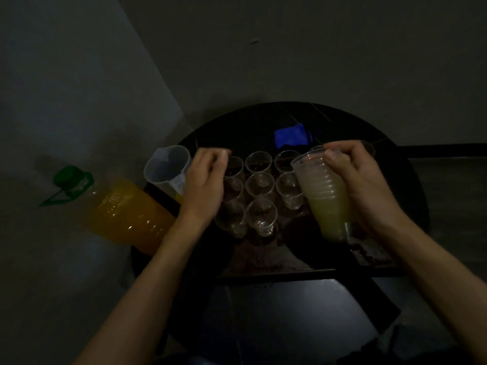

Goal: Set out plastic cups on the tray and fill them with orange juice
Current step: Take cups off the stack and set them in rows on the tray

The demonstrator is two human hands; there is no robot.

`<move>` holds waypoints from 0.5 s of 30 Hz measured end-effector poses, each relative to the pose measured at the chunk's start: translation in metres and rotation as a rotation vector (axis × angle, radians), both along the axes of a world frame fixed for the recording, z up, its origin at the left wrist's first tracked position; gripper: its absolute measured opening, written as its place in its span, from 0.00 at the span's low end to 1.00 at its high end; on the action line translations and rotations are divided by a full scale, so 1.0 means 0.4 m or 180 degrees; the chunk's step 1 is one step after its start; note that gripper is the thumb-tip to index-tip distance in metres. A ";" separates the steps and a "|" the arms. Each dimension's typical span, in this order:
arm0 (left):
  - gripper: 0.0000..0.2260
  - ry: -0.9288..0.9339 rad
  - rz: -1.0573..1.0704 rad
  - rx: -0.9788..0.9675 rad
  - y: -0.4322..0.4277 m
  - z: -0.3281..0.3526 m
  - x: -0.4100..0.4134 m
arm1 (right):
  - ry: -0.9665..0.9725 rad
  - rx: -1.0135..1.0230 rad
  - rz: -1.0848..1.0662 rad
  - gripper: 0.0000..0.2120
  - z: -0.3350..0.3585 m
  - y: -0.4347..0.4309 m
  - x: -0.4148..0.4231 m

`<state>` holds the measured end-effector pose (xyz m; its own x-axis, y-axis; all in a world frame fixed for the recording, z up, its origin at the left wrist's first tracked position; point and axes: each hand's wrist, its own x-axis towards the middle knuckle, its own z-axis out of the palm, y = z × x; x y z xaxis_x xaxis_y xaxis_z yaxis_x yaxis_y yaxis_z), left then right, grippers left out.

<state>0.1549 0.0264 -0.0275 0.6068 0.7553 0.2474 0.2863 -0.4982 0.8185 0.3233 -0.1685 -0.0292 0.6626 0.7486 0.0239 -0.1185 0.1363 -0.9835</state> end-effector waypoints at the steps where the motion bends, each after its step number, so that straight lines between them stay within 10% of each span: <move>1: 0.13 -0.0026 -0.0302 -0.0083 0.002 0.032 0.005 | 0.0010 0.0013 0.0034 0.22 0.001 0.003 -0.004; 7: 0.22 0.0848 -0.1918 -0.0180 -0.044 0.134 0.094 | 0.0137 0.0103 0.0148 0.23 -0.005 0.021 -0.017; 15: 0.27 0.1081 -0.1966 0.0056 -0.069 0.146 0.169 | 0.0267 0.0137 0.0301 0.16 -0.009 -0.006 0.007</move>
